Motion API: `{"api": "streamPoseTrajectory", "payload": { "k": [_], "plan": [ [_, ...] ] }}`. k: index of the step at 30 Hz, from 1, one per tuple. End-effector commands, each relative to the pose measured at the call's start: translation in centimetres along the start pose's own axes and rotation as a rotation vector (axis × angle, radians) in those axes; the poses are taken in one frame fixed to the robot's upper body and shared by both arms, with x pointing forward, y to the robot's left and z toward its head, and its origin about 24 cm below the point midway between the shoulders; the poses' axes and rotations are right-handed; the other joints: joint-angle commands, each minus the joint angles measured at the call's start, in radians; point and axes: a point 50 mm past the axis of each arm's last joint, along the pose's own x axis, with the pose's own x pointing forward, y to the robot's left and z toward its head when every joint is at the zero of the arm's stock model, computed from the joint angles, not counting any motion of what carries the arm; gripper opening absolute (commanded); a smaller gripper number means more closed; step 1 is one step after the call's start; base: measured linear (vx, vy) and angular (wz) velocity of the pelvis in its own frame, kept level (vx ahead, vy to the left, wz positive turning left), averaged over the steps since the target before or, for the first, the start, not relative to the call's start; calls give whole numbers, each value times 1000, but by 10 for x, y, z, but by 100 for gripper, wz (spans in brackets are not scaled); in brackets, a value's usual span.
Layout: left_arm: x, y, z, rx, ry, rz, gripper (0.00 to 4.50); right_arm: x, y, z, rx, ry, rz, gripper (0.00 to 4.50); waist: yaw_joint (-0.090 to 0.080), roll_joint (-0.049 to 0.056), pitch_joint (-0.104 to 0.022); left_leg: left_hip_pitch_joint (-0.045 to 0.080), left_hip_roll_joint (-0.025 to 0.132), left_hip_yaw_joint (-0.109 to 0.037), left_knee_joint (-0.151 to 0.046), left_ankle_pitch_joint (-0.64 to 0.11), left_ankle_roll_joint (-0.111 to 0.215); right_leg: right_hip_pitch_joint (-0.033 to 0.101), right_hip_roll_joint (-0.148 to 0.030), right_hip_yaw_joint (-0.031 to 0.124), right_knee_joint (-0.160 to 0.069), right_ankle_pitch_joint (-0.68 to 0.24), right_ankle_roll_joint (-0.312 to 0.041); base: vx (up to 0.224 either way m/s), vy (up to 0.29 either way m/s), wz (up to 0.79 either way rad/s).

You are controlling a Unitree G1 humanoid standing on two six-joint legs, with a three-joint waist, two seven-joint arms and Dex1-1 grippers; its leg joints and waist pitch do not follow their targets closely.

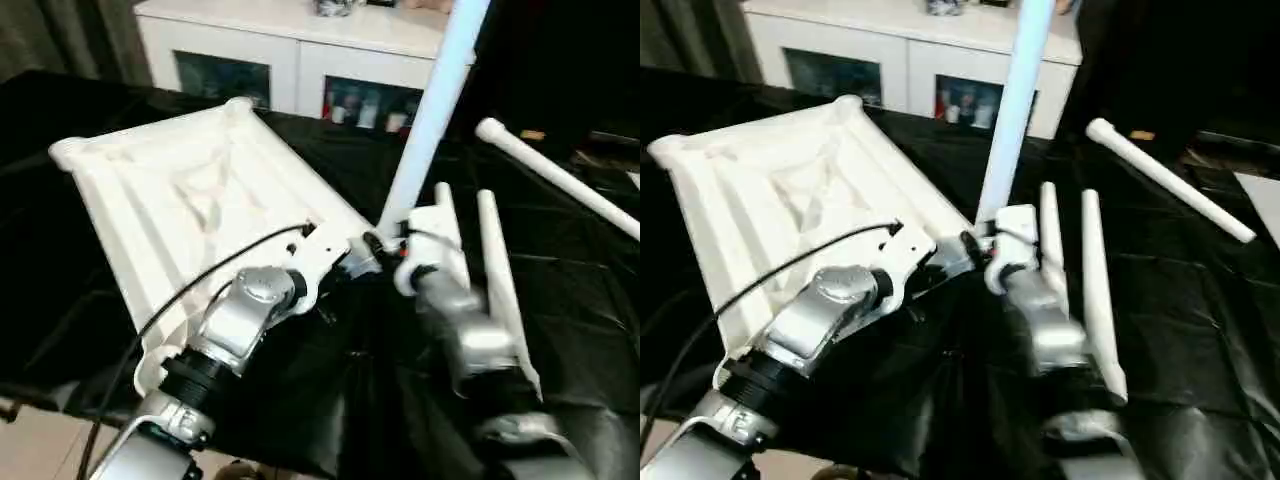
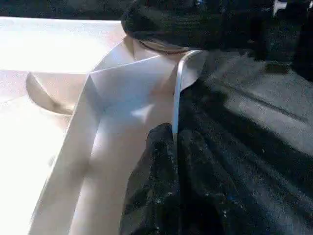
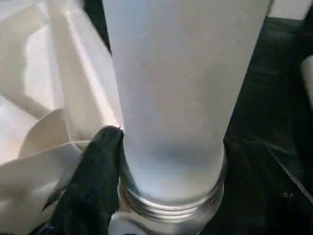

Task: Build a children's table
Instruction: Rotate leg to tighten

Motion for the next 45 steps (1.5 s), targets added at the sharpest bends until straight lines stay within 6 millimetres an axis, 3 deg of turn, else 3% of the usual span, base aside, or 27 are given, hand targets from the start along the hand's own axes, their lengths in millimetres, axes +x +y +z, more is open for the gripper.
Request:
{"api": "streamPoseTrajectory", "payload": {
  "k": [1, 2, 5, 6, 10, 21, 22, 31, 34, 37, 38, 45],
  "plan": [
    [0, 14, -6, -65, 21, 170, 0, -1, 11, -27, 34, 108, -3, 305, -5, -3, -58, 21, 44, -13, -71, -210, -8, 42, -78, 41, -70, -139, -165, 0, 0, 0],
    [2, 13, -5, -73, 20, 183, 0, 0, 14, -27, 44, 110, -10, 305, -7, -9, -58, 21, 44, -12, -71, -217, -8, 42, -77, 41, -71, -150, -161, 0, 0, 0],
    [4, 13, -4, -90, 16, 213, 0, 2, 20, -27, 57, 109, -27, 305, -6, -5, -56, 23, 43, -15, -74, -240, -10, 41, -79, 41, -77, -197, -141, 0, 0, 0],
    [6, 12, -1, -114, 1, 230, 0, 4, 26, -25, 63, 93, -28, 305, -8, -13, -55, 22, 43, -13, -74, -245, -9, 39, -80, 42, -79, -207, -135, 0, 0, 0],
    [7, 10, 0, -127, -7, 237, 0, 6, 32, -23, 69, 70, -6, 305, -4, -13, -56, 22, 42, -14, -73, -240, 1, 40, -82, 42, -79, -219, -124, 0, 0, 0],
    [5, 14, -2, -125, 1, 252, 0, 8, 35, -24, 80, 60, 14, 305, -7, -12, -55, 21, 42, -15, -75, -254, 9, 37, -80, 41, -82, -244, -120, 0, 0, 0],
    [5, 14, -1, -123, 1, 251, 0, 8, 35, -23, 80, 57, 19, 305, -8, -7, -54, 21, 42, -16, -76, -257, 7, 36, -80, 41, -82, -247, -121, 0, 0, 0],
    [3, 12, -1, -96, -5, 191, 0, 7, 41, -16, 50, 10, 121, 305, -10, -13, -54, 20, 42, -16, -76, -260, 11, 36, -80, 41, -83, -246, -124, 0, 0, 0],
    [-4, 11, -6, -47, -5, 83, 0, 5, 36, -10, 19, -10, 191, 305, -10, -12, -56, 18, 44, -16, -76, -248, 17, 38, -82, 42, -81, -231, -124, 0, 0, 0],
    [-21, 21, -19, -13, 33, 20, 0, -2, 20, -7, -24, -12, 286, 305, -10, -14, -60, 11, 42, -14, -70, -165, 49, 49, -80, 40, -67, -110, -147, 0, 0, 0],
    [-23, 23, -21, -9, 37, 21, 0, -3, 18, -7, -34, -10, 296, 305, -11, -13, -58, 11, 42, -12, -69, -163, 54, 46, -79, 41, -68, -107, -151, 0, 0, 0],
    [-45, 29, -26, 34, 20, -130, 0, -16, 10, -13, -130, 38, 503, 305, -16, -8, -56, 18, 47, -12, -73, -184, 32, 44, -76, 41, -68, -131, -187, 0, 0, 0]
  ]
}}
